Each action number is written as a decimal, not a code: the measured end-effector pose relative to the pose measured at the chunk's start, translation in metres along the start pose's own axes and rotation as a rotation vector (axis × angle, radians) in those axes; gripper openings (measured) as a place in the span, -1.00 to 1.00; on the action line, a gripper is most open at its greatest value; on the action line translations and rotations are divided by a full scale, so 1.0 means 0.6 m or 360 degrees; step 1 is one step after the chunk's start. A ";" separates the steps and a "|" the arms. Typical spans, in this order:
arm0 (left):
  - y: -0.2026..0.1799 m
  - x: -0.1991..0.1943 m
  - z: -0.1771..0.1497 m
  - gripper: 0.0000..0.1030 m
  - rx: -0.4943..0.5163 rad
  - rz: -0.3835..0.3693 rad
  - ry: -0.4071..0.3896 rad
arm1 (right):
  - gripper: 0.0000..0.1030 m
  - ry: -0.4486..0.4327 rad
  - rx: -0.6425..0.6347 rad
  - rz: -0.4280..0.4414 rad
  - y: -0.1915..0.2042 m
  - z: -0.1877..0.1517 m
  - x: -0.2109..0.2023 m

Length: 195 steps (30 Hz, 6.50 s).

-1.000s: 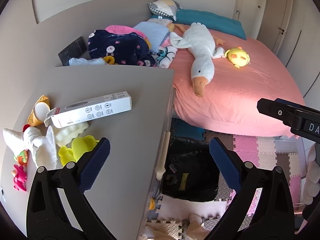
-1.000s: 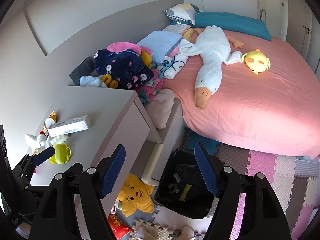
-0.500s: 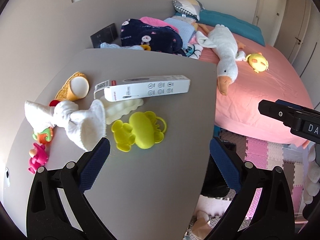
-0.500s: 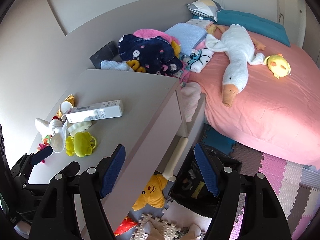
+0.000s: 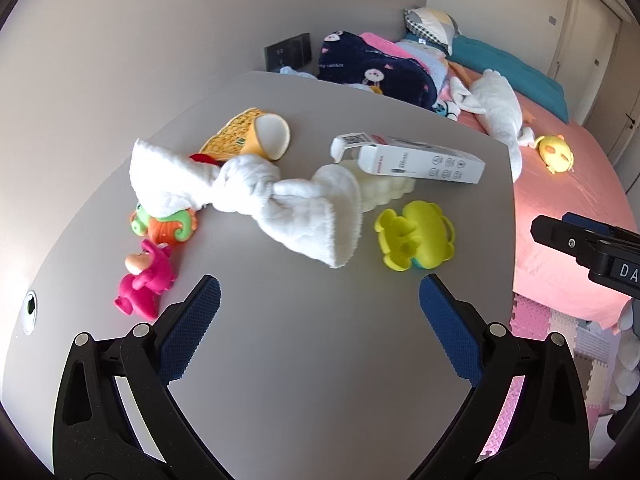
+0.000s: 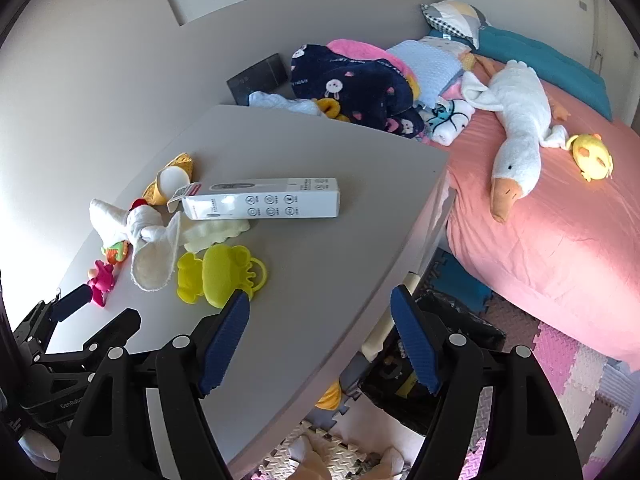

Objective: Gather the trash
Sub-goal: 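Move both tools back over the desk toward the frog cup and pink toy, then grasp the yellow-green frog cup with the right tool while the left tool grasps the pink toy, then lift the frog cup and pink toy off the desk toward the bin, then lower the frog cup and pink toy over the black bin and open both tools, then move both tools back up over the desk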

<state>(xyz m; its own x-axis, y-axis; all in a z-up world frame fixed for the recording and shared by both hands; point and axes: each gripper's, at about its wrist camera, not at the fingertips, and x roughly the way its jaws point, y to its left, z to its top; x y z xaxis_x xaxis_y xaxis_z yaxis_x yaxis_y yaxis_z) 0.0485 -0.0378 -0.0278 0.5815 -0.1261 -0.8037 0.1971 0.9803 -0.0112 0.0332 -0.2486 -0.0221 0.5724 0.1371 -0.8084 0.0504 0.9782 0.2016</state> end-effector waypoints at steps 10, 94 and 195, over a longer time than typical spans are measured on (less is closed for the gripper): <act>0.089 -0.005 -0.015 0.87 -0.0103 0.0082 -0.0004 | 0.49 0.0056 -0.0093 0.0058 0.081 -0.001 0.046; 0.049 -0.025 0.040 -0.17 -0.0093 -0.0013 -0.0159 | 0.11 -0.0161 -0.0011 -0.0068 -0.009 0.007 -0.014; -0.160 0.010 0.035 0.58 0.0171 -0.0154 0.0048 | 0.32 -0.0207 0.0101 -0.0149 -0.156 0.019 -0.047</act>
<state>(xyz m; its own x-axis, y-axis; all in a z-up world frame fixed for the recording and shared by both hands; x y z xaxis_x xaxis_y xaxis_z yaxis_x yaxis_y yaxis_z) 0.0497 -0.1358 -0.0187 0.5321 -0.2133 -0.8193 0.3354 0.9417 -0.0273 0.0216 -0.3459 -0.0118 0.6636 0.0206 -0.7478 0.1574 0.9734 0.1665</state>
